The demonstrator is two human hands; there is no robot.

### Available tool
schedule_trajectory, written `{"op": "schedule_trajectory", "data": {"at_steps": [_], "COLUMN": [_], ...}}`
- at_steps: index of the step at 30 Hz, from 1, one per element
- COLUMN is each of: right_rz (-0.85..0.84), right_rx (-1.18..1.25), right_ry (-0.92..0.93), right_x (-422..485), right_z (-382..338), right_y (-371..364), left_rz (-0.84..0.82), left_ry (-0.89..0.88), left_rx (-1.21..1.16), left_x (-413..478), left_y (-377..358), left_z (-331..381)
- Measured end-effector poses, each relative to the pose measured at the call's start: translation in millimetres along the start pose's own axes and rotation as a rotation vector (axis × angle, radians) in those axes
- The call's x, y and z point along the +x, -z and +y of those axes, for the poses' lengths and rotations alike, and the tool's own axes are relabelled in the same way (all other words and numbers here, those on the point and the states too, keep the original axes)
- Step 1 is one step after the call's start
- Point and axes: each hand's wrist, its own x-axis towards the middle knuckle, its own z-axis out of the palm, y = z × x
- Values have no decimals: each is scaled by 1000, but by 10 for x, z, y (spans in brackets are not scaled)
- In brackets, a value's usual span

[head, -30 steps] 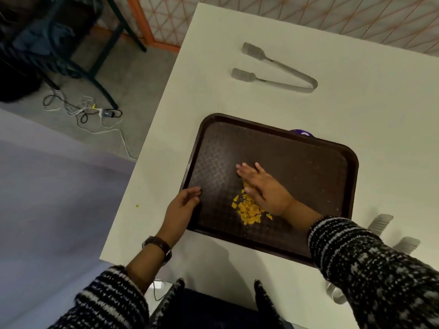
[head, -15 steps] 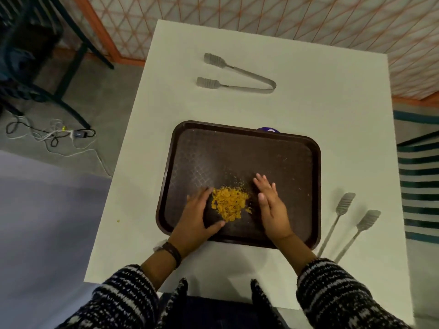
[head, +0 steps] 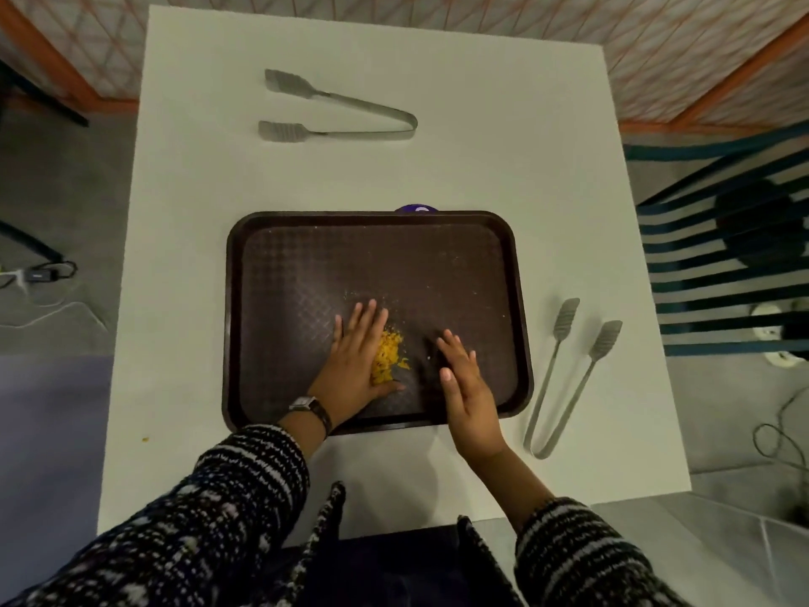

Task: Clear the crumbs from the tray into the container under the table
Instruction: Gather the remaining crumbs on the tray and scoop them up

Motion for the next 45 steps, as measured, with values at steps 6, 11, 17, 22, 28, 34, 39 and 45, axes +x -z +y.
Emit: {"op": "schedule_trajectory", "data": {"at_steps": [6, 11, 17, 22, 28, 34, 39, 45], "right_rz": [41, 63, 70, 70, 21, -179, -239, -362], "right_rx": [9, 31, 43, 53, -27, -403, -542, -625], "right_ry": [-49, -75, -89, -109, -76, 62, 163, 331], "right_x": [-93, -134, -156, -166, -61, 271, 548, 733], "right_z": [69, 99, 99, 72, 73, 134, 94, -32], "right_y": [46, 52, 39, 22, -41, -273, -494, -807], "left_rz": [32, 99, 188, 271, 449, 438, 473, 478], "left_ry": [-280, -269, -213, -173, 295, 865, 881, 882], "left_rx": [83, -54, -140, -210, -665, -1553, -1918, -2092], "left_x": [152, 154, 133, 134, 113, 25, -160, -280], "left_y": [-6, -41, -38, 7, 248, 601, 791, 865], "left_z": [78, 102, 128, 137, 226, 93, -90, -148]}}
